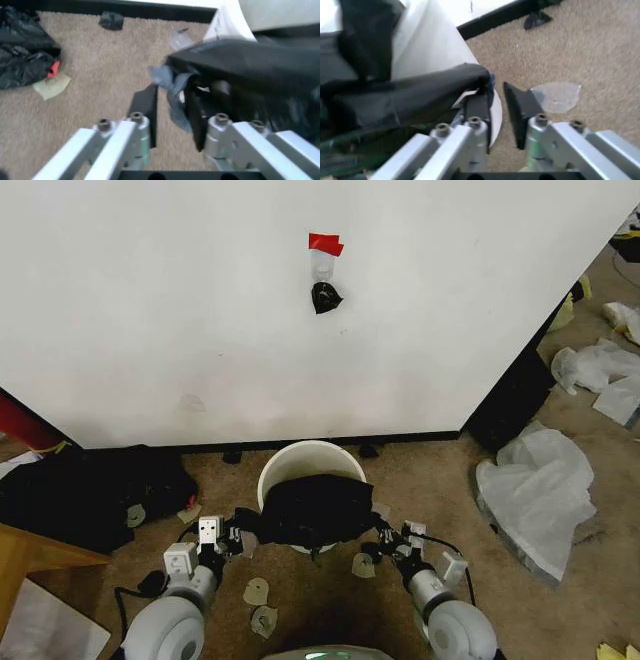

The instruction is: Place the garbage bag over the trash bin.

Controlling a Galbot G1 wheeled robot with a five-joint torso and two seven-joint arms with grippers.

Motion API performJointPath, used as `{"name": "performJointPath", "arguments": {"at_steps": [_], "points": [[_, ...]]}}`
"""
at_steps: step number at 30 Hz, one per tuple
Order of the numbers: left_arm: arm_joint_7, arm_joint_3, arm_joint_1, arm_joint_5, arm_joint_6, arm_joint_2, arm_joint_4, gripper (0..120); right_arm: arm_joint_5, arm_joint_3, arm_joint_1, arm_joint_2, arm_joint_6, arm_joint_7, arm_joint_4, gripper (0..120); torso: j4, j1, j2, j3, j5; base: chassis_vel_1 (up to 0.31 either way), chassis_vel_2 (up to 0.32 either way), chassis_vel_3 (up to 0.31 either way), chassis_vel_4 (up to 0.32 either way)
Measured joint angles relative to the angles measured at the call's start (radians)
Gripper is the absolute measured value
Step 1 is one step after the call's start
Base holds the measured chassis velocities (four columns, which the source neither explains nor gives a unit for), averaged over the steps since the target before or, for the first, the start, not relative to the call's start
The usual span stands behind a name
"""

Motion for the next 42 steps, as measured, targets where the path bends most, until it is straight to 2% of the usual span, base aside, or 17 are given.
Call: {"name": "performJointPath", "arguments": {"at_steps": [7,9,11,14,17,18,19,24,27,30,33,34,35,36,38,40,42], "points": [[0.013,-0.036,0.156,0.115,-0.022,-0.022,-0.089,56,-0.130,0.035,-0.105,-0.020,0.143,-0.059,0.038,41,0.0000,0.000,0.000,0.000,0.0000,0.000,0.000,0.000,0.000],[0.013,-0.040,0.170,0.126,-0.027,-0.027,-0.098,59,-0.145,0.040,-0.119,-0.022,0.159,-0.068,0.043,45,0.0001,0.000,0.000,0.000,0.0000,0.000,0.000,0.000,0.000],[0.013,-0.053,0.207,0.151,-0.038,-0.044,-0.131,69,-0.186,0.057,-0.167,-0.030,0.207,-0.105,0.057,54,0.0000,0.000,0.000,0.000,0.0001,0.000,0.000,0.000,0.000],[0.013,-0.064,0.248,0.157,-0.054,-0.055,-0.172,78,-0.225,0.079,-0.217,-0.035,0.263,-0.159,0.071,65,-0.0001,0.000,0.000,0.000,0.0001,0.000,0.000,0.000,0.000],[0.021,-0.069,0.278,0.165,-0.112,-0.059,-0.200,90,-0.257,0.109,-0.252,-0.031,0.347,-0.205,0.074,75,0.0000,0.000,0.000,0.000,0.0000,0.000,0.000,0.000,0.000],[0.022,-0.069,0.279,0.166,-0.118,-0.059,-0.201,90,-0.258,0.111,-0.255,-0.030,0.353,-0.207,0.074,77,0.0000,0.000,0.000,0.000,0.0000,0.000,0.000,0.000,0.000],[0.031,-0.071,0.285,0.174,-0.174,-0.060,-0.206,95,-0.259,0.129,-0.269,-0.024,0.403,-0.225,0.074,83,0.0000,0.000,0.000,0.000,0.0001,0.000,0.000,0.000,0.000],[0.056,-0.073,0.260,0.179,-0.271,-0.057,-0.207,100,-0.224,0.168,-0.297,0.001,0.469,-0.243,0.095,97,0.0000,0.000,0.000,0.000,0.0000,0.000,0.000,0.000,0.000],[0.091,-0.073,0.208,0.180,-0.316,-0.042,-0.210,100,-0.216,0.191,-0.321,0.030,0.512,-0.239,0.133,100,-0.0002,0.000,0.000,0.000,0.0000,0.000,0.000,0.000,0.000],[0.144,-0.073,0.135,0.176,-0.311,-0.001,-0.212,100,-0.245,0.203,-0.338,0.069,0.539,-0.213,0.201,100,-0.0012,0.000,0.000,0.000,-0.0004,0.000,0.000,0.000,0.000],[0.207,-0.077,0.117,0.163,-0.282,0.056,-0.220,100,-0.286,0.182,-0.307,0.068,0.522,-0.206,0.259,100,0.0019,0.000,0.000,0.000,0.0003,0.000,0.000,0.000,0.000],[0.234,-0.072,0.085,0.137,-0.260,0.096,-0.211,100,-0.306,0.182,-0.310,0.069,0.526,-0.210,0.277,100,0.0013,0.000,0.000,0.000,0.0000,0.000,0.000,0.000,0.000],[0.238,-0.070,0.078,0.132,-0.256,0.103,-0.208,100,-0.312,0.182,-0.312,0.071,0.528,-0.211,0.282,100,0.0011,0.000,0.000,0.000,0.0000,0.000,0.000,0.000,0.000],[0.270,-0.050,0.005,0.100,-0.235,0.163,-0.170,100,-0.337,0.191,-0.326,0.079,0.543,-0.220,0.304,100,0.0001,0.000,0.000,0.000,-0.0004,0.000,0.000,0.000,0.000],[0.276,-0.045,-0.011,0.095,-0.232,0.175,-0.161,100,-0.340,0.192,-0.328,0.081,0.546,-0.221,0.306,100,0.0000,0.000,0.000,0.000,-0.0005,0.000,0.000,0.000,0.000],[0.327,0.006,-0.177,0.057,-0.215,0.265,-0.061,100,-0.355,0.212,-0.365,0.117,0.567,-0.226,0.341,100,-0.0006,0.000,0.000,0.000,-0.0003,0.000,0.000,0.000,0.000],[0.339,0.042,-0.250,0.036,-0.205,0.290,-0.020,100,-0.352,0.217,-0.379,0.134,0.570,-0.226,0.350,100,-0.0005,0.000,0.000,0.000,-0.0003,0.000,0.000,0.000,0.000]]}}
